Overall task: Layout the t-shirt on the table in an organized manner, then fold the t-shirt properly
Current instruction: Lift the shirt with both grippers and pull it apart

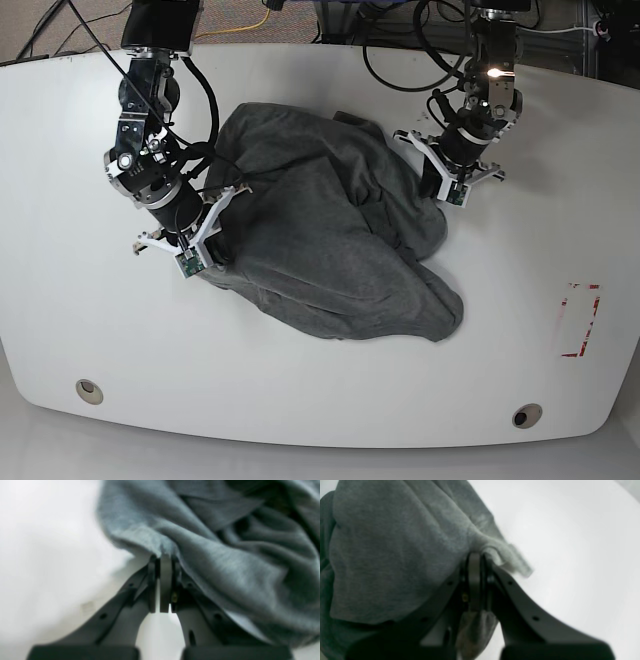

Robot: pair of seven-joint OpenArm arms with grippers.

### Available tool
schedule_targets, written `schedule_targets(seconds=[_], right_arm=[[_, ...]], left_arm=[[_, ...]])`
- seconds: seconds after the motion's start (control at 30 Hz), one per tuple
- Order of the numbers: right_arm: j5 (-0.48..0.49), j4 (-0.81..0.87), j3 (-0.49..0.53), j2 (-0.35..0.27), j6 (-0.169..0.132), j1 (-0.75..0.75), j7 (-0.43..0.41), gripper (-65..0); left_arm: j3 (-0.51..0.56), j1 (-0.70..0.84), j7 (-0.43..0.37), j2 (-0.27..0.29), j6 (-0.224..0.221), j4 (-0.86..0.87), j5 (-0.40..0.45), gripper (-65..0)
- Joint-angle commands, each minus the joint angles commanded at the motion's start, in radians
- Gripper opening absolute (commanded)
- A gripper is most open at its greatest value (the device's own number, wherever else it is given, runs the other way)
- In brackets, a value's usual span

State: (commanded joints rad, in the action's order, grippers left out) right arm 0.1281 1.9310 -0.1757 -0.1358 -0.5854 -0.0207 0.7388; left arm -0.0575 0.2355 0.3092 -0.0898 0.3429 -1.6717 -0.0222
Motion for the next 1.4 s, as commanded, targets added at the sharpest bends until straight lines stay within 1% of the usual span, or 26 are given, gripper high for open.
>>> schedule_targets(seconds=[0.07, 0.13, 0.2, 0.27, 0.33, 0.43, 0.47, 0.53, 0.67, 0.77, 0.87, 1.0, 1.1, 1.2, 1.27, 1.4], right_arm=[[-0.002, 0.031, 0.0, 0.0, 0.008, -0.003, 0.002, -65.0], [-0.003, 0.051, -0.002, 0.0, 0.009, -0.006, 0.002, -65.0], [-0.003, 0.066, -0.002, -0.002, 0.009, -0.018, 0.003, -65.0], [-0.012, 0.08, -0.017, -0.002, 0.009, -0.023, 0.003, -65.0], [-0.028, 0.081, -0.037, -0.002, 0.009, -0.026, 0.003, -65.0], [-0.066, 0.083, -0.072, 0.0, 0.009, -0.046, 0.003, -65.0], [-0.075, 0.083, -0.083, 0.0, 0.009, -0.049, 0.003, -65.0], [-0.089, 0.083, -0.101, 0.0, 0.009, -0.054, 0.003, -65.0], [-0.112, 0.089, -0.133, -0.008, 0.003, -0.071, 0.005, -65.0], [-0.115, 0.092, -0.15, -0.021, 0.003, -0.077, 0.005, -65.0], [-0.115, 0.095, -0.152, -0.035, 0.003, -0.098, 0.005, -65.0], [-0.117, 0.095, -0.152, -0.058, 0.003, -0.146, 0.005, -65.0], [-0.117, 0.092, -0.152, -0.077, 0.003, -0.207, 0.005, -65.0], [-0.117, 0.089, -0.149, -0.087, 0.003, -0.258, 0.005, -65.0], [-0.117, 0.089, -0.147, -0.087, 0.003, -0.293, 0.008, -65.0], [-0.117, 0.087, -0.147, -0.087, 0.002, -0.427, 0.1, -65.0]], left_arm=[[-0.04, -0.002, 0.0, -0.012, 0.0, -0.023, 0.0, -65.0], [-0.074, -0.003, 0.005, -0.014, 0.0, -0.029, -0.002, -65.0], [-0.089, -0.009, 0.028, -0.018, 0.0, -0.048, -0.002, -65.0], [-0.109, -0.029, 0.071, -0.046, 0.002, -0.089, -0.002, -65.0], [-0.12, -0.041, 0.098, -0.063, 0.015, -0.117, -0.002, -65.0], [-0.169, -0.072, 0.158, -0.069, 0.081, -0.17, -0.002, -65.0], [-0.192, -0.087, 0.183, -0.069, 0.098, -0.183, -0.002, -65.0], [-0.226, -0.115, 0.224, -0.069, 0.118, -0.198, -0.002, -65.0], [-0.304, -0.207, 0.342, -0.072, 0.207, -0.249, -0.002, -65.0], [-0.344, -0.267, 0.4, -0.074, 0.238, -0.273, -0.002, -65.0], [-0.37, -0.331, 0.434, -0.077, 0.258, -0.278, -0.002, -65.0], [-0.379, -0.425, 0.485, -0.123, 0.293, -0.284, -0.002, -64.9], [-0.379, -0.523, 0.534, -0.144, 0.296, -0.287, -0.002, -64.9], [-0.379, -0.597, 0.562, -0.16, 0.296, -0.29, -0.002, -64.7], [-0.379, -0.647, 0.575, -0.16, 0.296, -0.292, -0.002, -64.7], [-0.377, -0.789, 0.592, -0.161, 0.296, -0.29, 0.005, -64.6]])
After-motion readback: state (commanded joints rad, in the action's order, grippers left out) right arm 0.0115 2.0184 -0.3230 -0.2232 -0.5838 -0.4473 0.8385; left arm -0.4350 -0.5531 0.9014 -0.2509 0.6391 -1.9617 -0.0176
